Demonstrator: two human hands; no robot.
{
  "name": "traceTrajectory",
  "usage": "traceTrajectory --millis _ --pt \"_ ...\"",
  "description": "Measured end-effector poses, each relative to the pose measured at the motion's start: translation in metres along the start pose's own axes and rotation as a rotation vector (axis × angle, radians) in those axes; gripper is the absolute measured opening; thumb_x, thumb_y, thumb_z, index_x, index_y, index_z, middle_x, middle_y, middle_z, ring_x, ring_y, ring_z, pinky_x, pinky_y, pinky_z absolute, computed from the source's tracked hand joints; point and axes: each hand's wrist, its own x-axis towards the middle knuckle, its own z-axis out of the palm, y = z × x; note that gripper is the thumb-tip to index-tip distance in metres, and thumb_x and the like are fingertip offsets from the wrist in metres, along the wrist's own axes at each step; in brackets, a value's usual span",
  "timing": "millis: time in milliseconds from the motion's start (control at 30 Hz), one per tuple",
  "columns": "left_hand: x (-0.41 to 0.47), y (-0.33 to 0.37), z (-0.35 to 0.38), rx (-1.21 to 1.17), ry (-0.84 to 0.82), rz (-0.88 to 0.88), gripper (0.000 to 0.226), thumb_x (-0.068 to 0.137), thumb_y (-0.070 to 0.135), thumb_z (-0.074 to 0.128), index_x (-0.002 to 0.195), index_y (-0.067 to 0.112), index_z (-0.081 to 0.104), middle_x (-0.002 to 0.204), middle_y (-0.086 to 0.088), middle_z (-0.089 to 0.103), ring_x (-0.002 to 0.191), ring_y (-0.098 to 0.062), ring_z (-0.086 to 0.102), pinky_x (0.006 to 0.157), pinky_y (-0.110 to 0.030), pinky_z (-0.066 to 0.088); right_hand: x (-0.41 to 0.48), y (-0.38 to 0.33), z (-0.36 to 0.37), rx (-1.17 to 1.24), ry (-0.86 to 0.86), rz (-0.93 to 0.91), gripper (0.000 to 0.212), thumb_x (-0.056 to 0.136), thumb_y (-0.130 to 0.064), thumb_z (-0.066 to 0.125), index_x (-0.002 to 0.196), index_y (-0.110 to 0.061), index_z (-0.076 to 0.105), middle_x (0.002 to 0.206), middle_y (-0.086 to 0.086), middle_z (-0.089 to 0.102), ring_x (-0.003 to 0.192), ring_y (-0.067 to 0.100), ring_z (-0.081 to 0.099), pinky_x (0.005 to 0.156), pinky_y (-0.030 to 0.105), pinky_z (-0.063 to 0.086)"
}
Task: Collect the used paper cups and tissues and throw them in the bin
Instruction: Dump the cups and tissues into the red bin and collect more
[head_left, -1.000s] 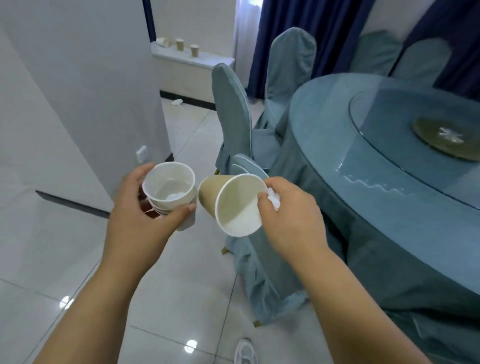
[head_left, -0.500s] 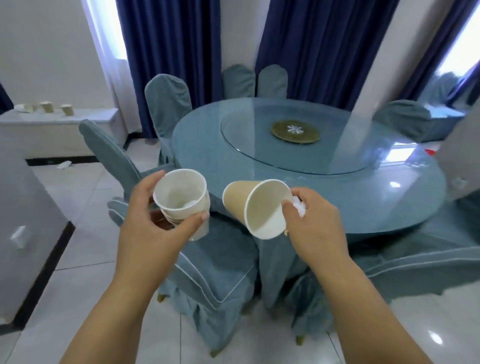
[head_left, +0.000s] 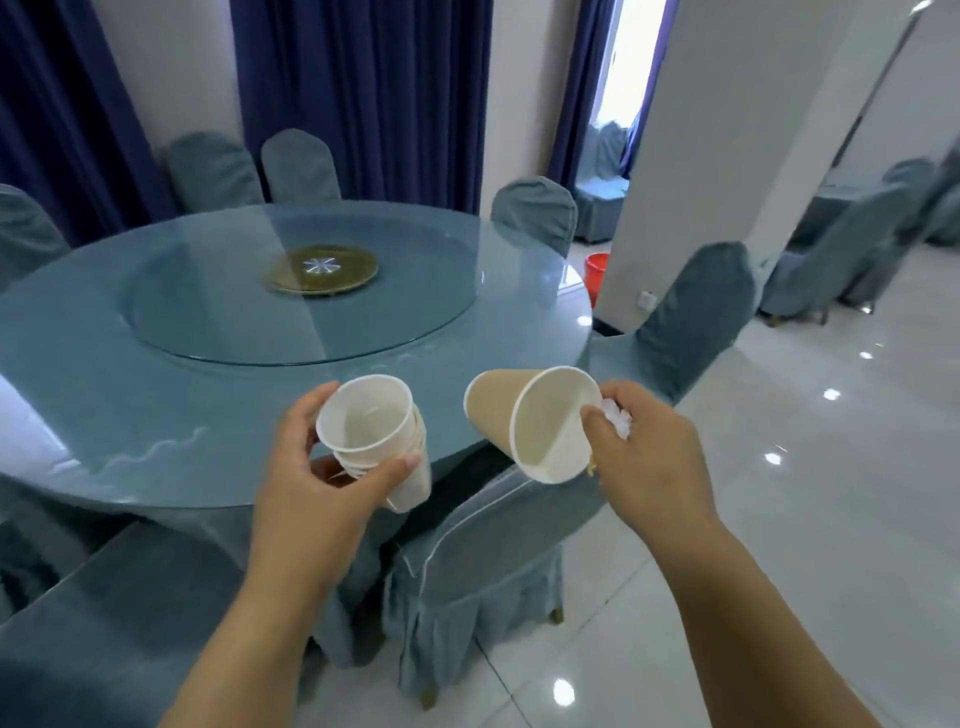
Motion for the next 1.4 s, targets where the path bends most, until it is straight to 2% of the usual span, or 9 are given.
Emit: traceTrajectory --millis 167,333,533,700,833,967,1133,1267,1400 --pt "0.030 0.001 0.098 0.008 -0.067 0.055 0.068 0.063 0.017 0.086 0.116 0.040 0.051 0.107 0.023 0.059 0.080 0.006 0.063 0.064 -0.012 0.047 0.058 0.068 -0.041 -0.035 0.092 0.068 0.008 0.095 -0.033 0.052 0.103 -0.035 0.055 0.094 -0.012 0.057 0.088 0.015 0.056 0.069 0.024 0.044" --pt "0.076 0.001 0.197 -0.026 -0.145 0.087 0.069 0.063 0.019 0.086 0.119 0.038 0.051 0.109 0.022 0.058 0.082 0.003 0.063 0.065 -0.014 0.047 0.125 0.124 -0.075 -0.086 0.133 0.083 0.004 0.095 -0.033 0.053 0.098 -0.035 0.050 0.091 -0.011 0.056 0.077 0.010 0.053 0.060 0.015 0.039" --pt "0.142 -0.001 0.335 -0.058 -0.233 0.114 0.068 0.061 0.023 0.087 0.113 0.045 0.049 0.110 0.024 0.058 0.085 -0.005 0.064 0.069 -0.018 0.045 0.234 0.189 -0.117 -0.129 0.161 0.154 0.005 0.094 -0.031 0.054 0.096 -0.033 0.051 0.091 -0.008 0.058 0.084 0.015 0.057 0.067 0.026 0.048" --pt "0.184 -0.002 0.451 -0.067 -0.325 0.115 0.070 0.061 0.024 0.088 0.112 0.050 0.048 0.109 0.027 0.056 0.089 -0.010 0.065 0.070 -0.021 0.049 0.312 0.248 -0.162 -0.169 0.206 0.217 0.016 0.094 -0.031 0.052 0.109 -0.027 0.059 0.095 -0.006 0.061 0.087 0.017 0.058 0.076 0.040 0.055" --pt "0.199 -0.005 0.542 -0.045 -0.415 0.124 0.069 0.062 0.023 0.086 0.107 0.054 0.044 0.107 0.032 0.052 0.095 -0.016 0.062 0.071 -0.020 0.050 0.359 0.307 -0.202 -0.173 0.230 0.263 0.018 0.094 -0.031 0.052 0.108 -0.025 0.061 0.093 -0.003 0.064 0.084 0.021 0.061 0.073 0.039 0.054" --pt "0.208 -0.010 0.638 -0.059 -0.462 0.109 0.067 0.063 0.021 0.086 0.107 0.051 0.046 0.103 0.031 0.054 0.094 -0.009 0.061 0.069 -0.018 0.048 0.408 0.375 -0.244 -0.184 0.234 0.293 0.018 0.094 -0.029 0.051 0.107 -0.024 0.062 0.093 -0.002 0.066 0.082 0.020 0.060 0.067 0.031 0.047" --pt "0.206 -0.010 0.758 -0.072 -0.427 0.107 0.068 0.063 0.019 0.086 0.112 0.045 0.048 0.108 0.024 0.054 0.091 -0.001 0.059 0.068 -0.014 0.046 0.473 0.457 -0.307 -0.186 0.215 0.281 0.016 0.093 -0.027 0.051 0.103 -0.026 0.063 0.089 -0.005 0.064 0.082 0.020 0.060 0.066 0.031 0.046" --pt "0.207 -0.004 0.846 -0.069 -0.420 0.085 0.070 0.064 0.020 0.086 0.117 0.042 0.045 0.108 0.027 0.051 0.096 -0.010 0.059 0.067 -0.011 0.044 0.527 0.512 -0.356 -0.210 0.165 0.278 0.018 0.093 -0.029 0.050 0.106 -0.026 0.062 0.089 -0.005 0.064 0.083 0.021 0.061 0.066 0.030 0.044" --pt "0.219 -0.006 0.913 -0.071 -0.401 0.066 0.067 0.063 0.016 0.086 0.106 0.049 0.047 0.104 0.027 0.054 0.093 -0.006 0.061 0.065 -0.011 0.048 0.577 0.560 -0.383 -0.187 0.124 0.283 0.014 0.092 -0.029 0.050 0.100 -0.027 0.061 0.082 -0.005 0.063 0.079 0.021 0.062 0.064 0.031 0.047"
